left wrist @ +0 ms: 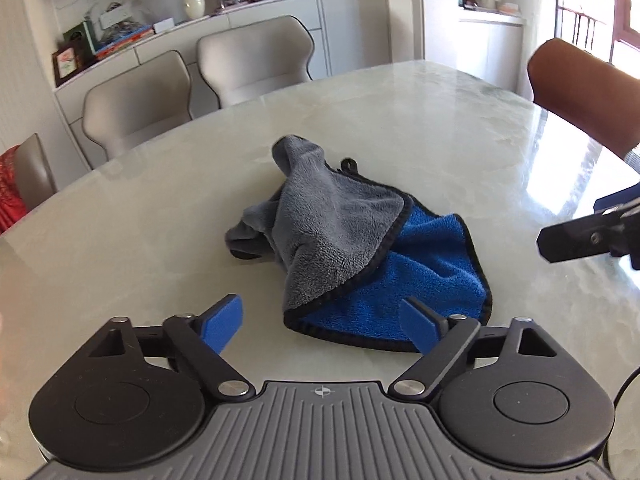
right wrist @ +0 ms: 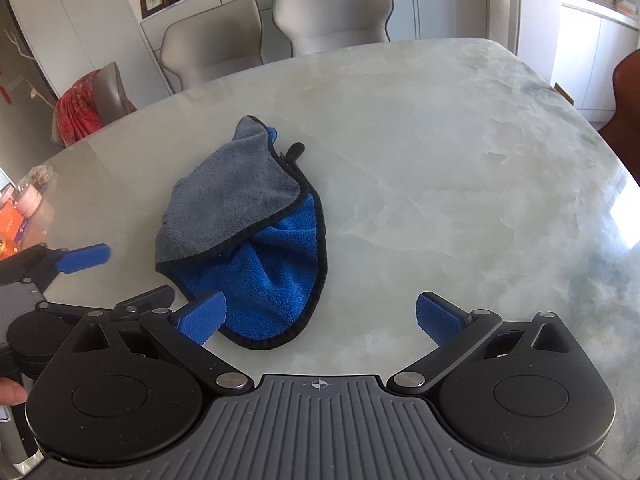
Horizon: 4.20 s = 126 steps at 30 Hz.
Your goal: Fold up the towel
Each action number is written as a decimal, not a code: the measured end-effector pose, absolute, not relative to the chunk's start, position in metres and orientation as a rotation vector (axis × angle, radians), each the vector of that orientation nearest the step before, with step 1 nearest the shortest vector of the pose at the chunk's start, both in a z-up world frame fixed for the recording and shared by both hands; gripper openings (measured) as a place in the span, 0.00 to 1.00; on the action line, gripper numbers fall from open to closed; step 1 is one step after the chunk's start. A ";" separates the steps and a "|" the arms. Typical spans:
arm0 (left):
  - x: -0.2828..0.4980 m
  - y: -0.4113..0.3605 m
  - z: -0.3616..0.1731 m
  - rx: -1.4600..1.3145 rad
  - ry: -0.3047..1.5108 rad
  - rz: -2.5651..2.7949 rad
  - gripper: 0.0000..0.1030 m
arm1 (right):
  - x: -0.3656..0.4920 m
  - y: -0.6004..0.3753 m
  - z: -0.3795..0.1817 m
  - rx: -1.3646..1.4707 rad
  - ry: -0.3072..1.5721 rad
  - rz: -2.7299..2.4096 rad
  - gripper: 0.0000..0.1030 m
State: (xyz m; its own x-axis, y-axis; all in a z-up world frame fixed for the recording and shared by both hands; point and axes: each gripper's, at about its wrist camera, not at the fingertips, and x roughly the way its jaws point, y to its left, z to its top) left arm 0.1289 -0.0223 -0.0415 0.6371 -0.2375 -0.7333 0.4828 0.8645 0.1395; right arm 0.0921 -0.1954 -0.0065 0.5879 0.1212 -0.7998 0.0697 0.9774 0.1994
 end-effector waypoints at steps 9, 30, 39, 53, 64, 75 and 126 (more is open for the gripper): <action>0.145 -0.034 -0.075 0.473 0.788 -0.485 0.57 | 0.110 -0.198 -0.019 0.226 0.992 0.016 1.00; 0.169 0.087 -0.030 0.041 0.842 -0.305 0.07 | 0.145 -0.190 -0.027 0.228 0.962 0.134 0.96; 0.151 0.086 -0.028 0.196 0.889 -0.313 0.24 | 0.185 -0.193 -0.034 0.263 0.967 0.204 0.72; 0.161 0.016 -0.036 0.323 0.802 -0.508 0.53 | 0.220 -0.161 -0.053 0.260 0.975 0.390 0.42; 0.165 -0.005 -0.059 0.417 0.783 -0.583 0.53 | 0.220 -0.145 -0.053 0.362 0.923 0.546 0.10; 0.162 -0.022 -0.050 0.458 0.662 -0.617 0.54 | 0.232 -0.125 -0.016 0.428 0.876 0.689 0.10; 0.256 0.110 -0.021 0.033 0.813 -0.293 0.18 | 0.184 -0.220 -0.038 -0.056 0.879 -0.026 0.08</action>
